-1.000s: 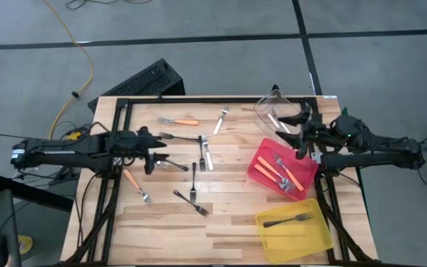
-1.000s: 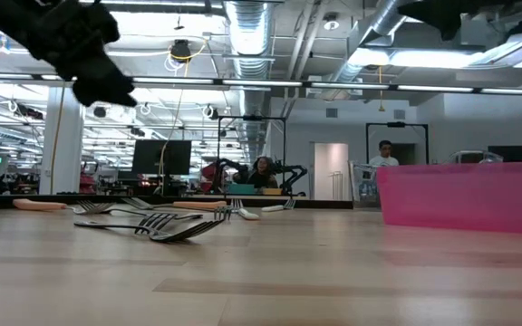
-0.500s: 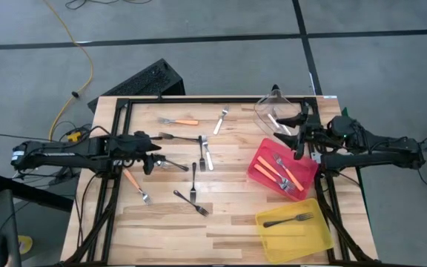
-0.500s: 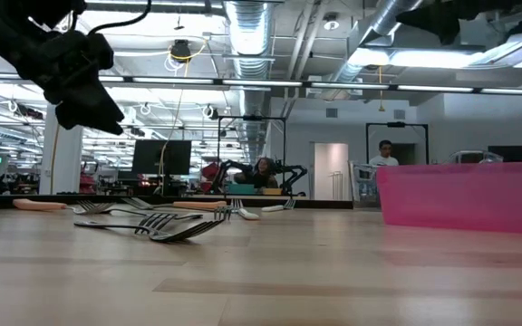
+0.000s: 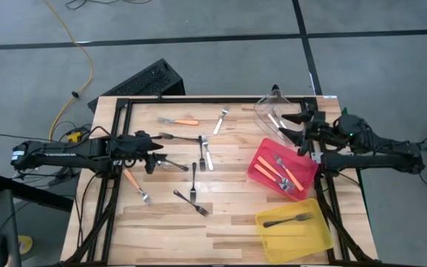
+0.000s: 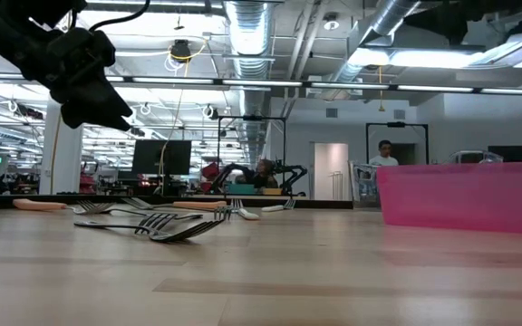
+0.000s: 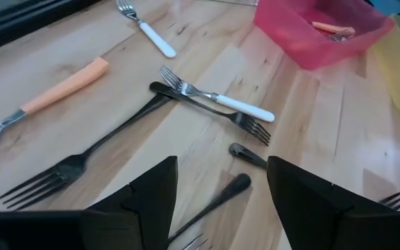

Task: Sort silverware by color (type)
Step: Put the black fork into the yellow bin

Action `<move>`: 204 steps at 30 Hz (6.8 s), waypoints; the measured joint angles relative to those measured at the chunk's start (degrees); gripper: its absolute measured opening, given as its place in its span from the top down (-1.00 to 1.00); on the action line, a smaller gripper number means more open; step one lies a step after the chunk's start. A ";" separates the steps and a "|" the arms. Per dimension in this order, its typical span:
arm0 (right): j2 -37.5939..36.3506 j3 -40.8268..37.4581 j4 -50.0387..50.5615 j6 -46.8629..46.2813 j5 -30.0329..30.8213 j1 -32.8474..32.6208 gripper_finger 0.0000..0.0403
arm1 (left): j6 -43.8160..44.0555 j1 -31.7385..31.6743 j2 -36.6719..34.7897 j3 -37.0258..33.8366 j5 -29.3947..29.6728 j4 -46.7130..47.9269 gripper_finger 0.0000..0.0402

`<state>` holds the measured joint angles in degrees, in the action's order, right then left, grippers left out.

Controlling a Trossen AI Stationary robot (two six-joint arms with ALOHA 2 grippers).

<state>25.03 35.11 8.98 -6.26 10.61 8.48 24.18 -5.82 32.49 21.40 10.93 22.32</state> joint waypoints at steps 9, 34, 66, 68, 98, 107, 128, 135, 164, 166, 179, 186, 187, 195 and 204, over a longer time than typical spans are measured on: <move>-0.05 0.04 0.49 -0.83 -0.08 0.70 -0.39 | -0.98 0.00 -0.96 -0.08 -1.15 -0.89 -0.03; 0.05 2.21 1.43 1.81 -0.11 1.04 -0.39 | -4.04 0.00 -8.46 -0.08 -4.14 -5.77 -0.03; -13.83 5.04 9.34 6.21 -1.73 0.49 -0.39 | -8.06 0.00 -23.85 3.60 -5.14 -13.88 -0.03; -15.28 2.93 8.86 4.94 -1.66 0.49 -0.39 | -7.85 0.00 -24.79 3.48 -4.86 -12.87 -0.03; -15.64 -8.64 0.40 -2.73 -3.06 0.52 -0.39 | -2.69 0.02 -20.85 3.44 -4.36 -0.77 -0.03; -15.62 -20.52 -22.09 -2.75 -3.04 0.52 -0.39 | -4.02 0.02 -20.87 3.44 -4.49 -3.32 -0.03; -14.94 -26.05 -34.94 -7.24 -1.70 -0.48 -0.39 | -5.46 0.02 -20.87 3.44 -4.49 -3.34 -0.03; -14.09 -24.98 -34.95 -3.46 6.29 -3.73 -0.39 | -5.53 0.02 -20.87 3.45 -4.49 -3.34 -0.03; -19.09 -5.51 -3.07 1.30 7.54 -10.37 -0.39 | 1.28 0.04 -12.39 3.52 -1.67 8.27 -0.03; -19.09 -5.53 -1.15 0.46 7.54 -10.37 -0.39 | 0.63 0.04 -8.52 3.52 -1.68 5.83 -0.03; -19.09 -5.55 1.34 -1.44 7.54 -10.35 -0.39 | -6.25 0.07 10.74 3.48 -3.55 -3.57 -0.03; -19.09 -5.53 4.72 -3.77 7.54 -10.35 -0.39 | -5.66 0.20 12.61 3.48 -4.46 -6.49 -0.03; -19.09 -5.53 5.06 -3.89 7.54 -10.35 -0.39 | -4.64 0.20 12.63 3.48 -3.42 -5.83 -0.03; -19.09 -5.53 6.09 -3.91 7.54 -10.26 -0.39 | -1.20 -0.45 12.63 3.48 5.16 -3.04 -0.03; -19.09 -5.53 6.46 -3.80 7.54 -10.26 -0.39 | -7.66 -6.05 15.09 3.48 4.29 -7.49 -0.03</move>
<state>5.93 29.58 15.44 -10.07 18.15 -1.78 16.52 -11.87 47.58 24.88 15.21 14.83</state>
